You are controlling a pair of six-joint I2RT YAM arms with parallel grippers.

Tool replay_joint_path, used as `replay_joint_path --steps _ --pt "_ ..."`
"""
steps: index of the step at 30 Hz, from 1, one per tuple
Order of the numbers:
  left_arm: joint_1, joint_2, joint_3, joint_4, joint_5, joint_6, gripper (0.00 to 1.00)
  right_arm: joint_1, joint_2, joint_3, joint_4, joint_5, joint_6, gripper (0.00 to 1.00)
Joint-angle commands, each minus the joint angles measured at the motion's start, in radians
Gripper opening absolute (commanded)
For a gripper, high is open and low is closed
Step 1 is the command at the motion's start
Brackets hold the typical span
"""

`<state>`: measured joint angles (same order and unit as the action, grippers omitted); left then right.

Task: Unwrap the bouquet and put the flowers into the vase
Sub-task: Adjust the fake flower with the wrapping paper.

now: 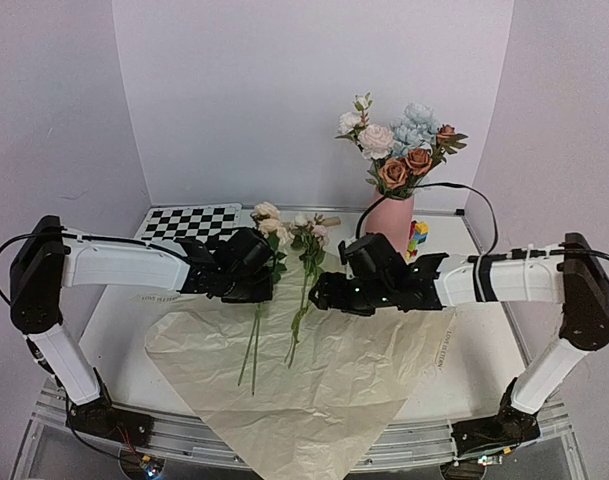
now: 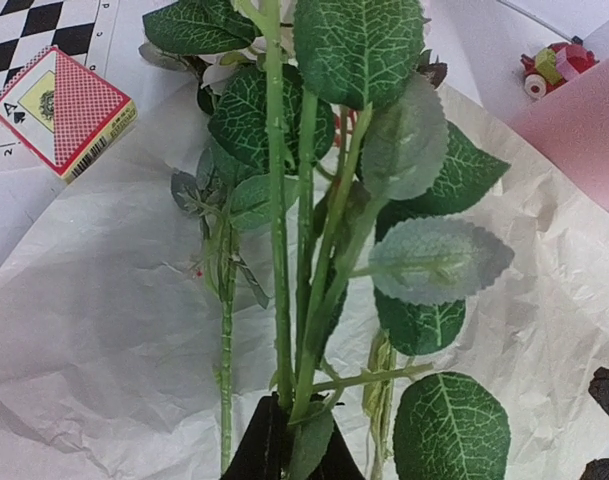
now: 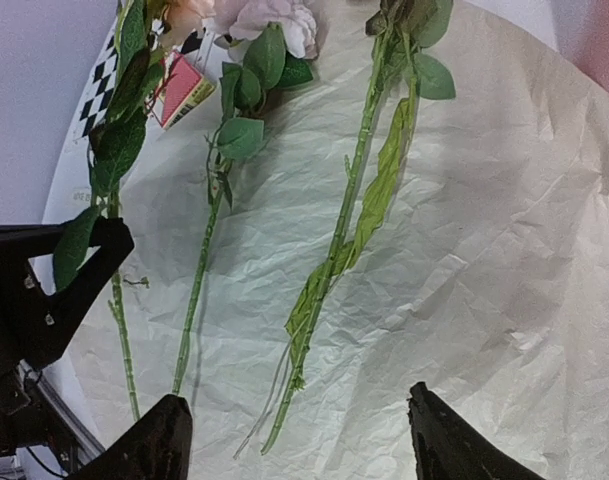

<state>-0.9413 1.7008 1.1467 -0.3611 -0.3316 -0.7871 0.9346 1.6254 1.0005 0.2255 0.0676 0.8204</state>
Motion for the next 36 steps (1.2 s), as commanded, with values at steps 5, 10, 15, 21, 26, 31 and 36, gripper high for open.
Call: replay_joint_path --steps 5,10,15,21,26,31,36 --pt "0.036 0.01 -0.041 0.047 0.05 -0.011 0.52 0.016 0.177 0.18 -0.087 0.182 0.065 0.59" --pt "0.036 -0.045 -0.062 0.046 0.046 0.018 0.54 0.016 0.277 0.269 -0.095 0.205 0.037 0.56" --pt "0.036 -0.108 -0.101 0.047 0.048 0.027 0.53 0.016 0.369 0.351 -0.138 0.236 0.048 0.66" --pt "0.036 -0.158 -0.149 0.045 0.085 0.022 0.51 0.015 0.447 0.406 -0.175 0.3 0.071 0.62" --pt "0.036 -0.212 -0.18 0.045 0.074 0.017 0.51 0.016 0.511 0.476 -0.196 0.321 0.049 0.58" --pt "0.038 -0.237 -0.193 0.044 0.07 0.023 0.51 0.013 0.59 0.563 -0.223 0.341 0.042 0.62" --pt "0.038 -0.242 -0.201 0.041 0.077 0.026 0.51 0.006 0.643 0.604 -0.27 0.369 0.068 0.56"
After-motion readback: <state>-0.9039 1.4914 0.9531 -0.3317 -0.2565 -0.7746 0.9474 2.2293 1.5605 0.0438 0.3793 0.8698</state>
